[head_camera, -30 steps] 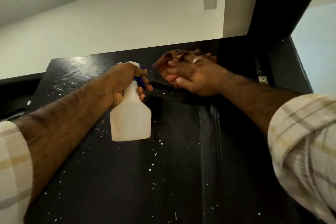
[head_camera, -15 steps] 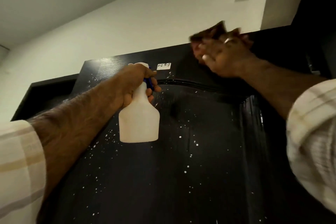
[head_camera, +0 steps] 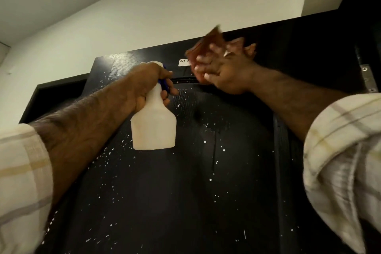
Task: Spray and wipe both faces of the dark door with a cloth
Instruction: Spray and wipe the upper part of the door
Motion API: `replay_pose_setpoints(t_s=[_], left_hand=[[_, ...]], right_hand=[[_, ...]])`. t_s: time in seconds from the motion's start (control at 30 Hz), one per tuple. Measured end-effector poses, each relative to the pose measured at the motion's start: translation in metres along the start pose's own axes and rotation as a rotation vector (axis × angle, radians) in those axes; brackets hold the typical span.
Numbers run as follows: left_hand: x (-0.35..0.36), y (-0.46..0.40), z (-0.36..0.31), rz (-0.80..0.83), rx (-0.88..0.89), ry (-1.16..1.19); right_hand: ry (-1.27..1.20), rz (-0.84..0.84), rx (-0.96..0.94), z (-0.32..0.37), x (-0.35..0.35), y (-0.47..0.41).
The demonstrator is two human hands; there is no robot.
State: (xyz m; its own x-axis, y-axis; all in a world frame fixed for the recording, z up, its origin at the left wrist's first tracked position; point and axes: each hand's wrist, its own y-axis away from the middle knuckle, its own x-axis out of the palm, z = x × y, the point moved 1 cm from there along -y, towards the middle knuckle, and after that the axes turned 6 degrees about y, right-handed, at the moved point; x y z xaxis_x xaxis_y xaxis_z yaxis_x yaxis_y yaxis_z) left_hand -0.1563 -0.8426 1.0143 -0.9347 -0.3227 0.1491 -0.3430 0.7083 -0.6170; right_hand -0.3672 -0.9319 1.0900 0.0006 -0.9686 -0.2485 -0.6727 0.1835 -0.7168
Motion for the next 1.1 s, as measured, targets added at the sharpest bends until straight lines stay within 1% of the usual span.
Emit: replay_pose_setpoints(t_s=[0.07,0.13,0.27,0.37,0.5,0.57,0.67,0.77,0.9,1.0,1.1], left_hand=[[0.0,0.001,-0.002,0.01,-0.008,-0.006],[-0.002,0.002,-0.003,0.02,-0.018,0.003],[0.003,0.009,-0.004,0.03,-0.022,0.007],[0.014,0.015,-0.004,0.054,-0.042,0.014],[0.033,0.023,-0.003,0.079,-0.066,0.019],[0.036,0.026,-0.001,0.094,-0.074,0.024],[0.031,0.025,0.001,0.08,-0.071,0.027],[0.027,0.025,0.001,0.061,-0.083,0.024],[0.021,0.028,0.004,0.022,-0.083,0.013],[0.028,0.031,0.006,0.022,-0.08,0.004],[0.036,0.033,0.007,0.045,-0.076,0.022]], right_hand=[[-0.031,0.056,-0.176,0.006,0.004,0.011],[-0.077,0.072,-0.21,-0.008,0.001,0.031],[-0.064,0.084,-0.157,-0.033,-0.001,0.086],[-0.039,0.051,-0.103,-0.032,0.004,0.123],[-0.11,0.036,-0.031,-0.027,0.006,0.15],[-0.124,0.017,-0.004,-0.028,0.006,0.155],[-0.07,-0.008,0.017,-0.015,0.005,0.147],[-0.049,0.02,0.035,0.004,0.008,0.117],[-0.042,0.01,-0.011,0.028,0.014,0.076],[-0.036,0.012,-0.002,0.021,0.012,0.088],[-0.023,-0.016,0.076,0.007,0.012,0.129]])
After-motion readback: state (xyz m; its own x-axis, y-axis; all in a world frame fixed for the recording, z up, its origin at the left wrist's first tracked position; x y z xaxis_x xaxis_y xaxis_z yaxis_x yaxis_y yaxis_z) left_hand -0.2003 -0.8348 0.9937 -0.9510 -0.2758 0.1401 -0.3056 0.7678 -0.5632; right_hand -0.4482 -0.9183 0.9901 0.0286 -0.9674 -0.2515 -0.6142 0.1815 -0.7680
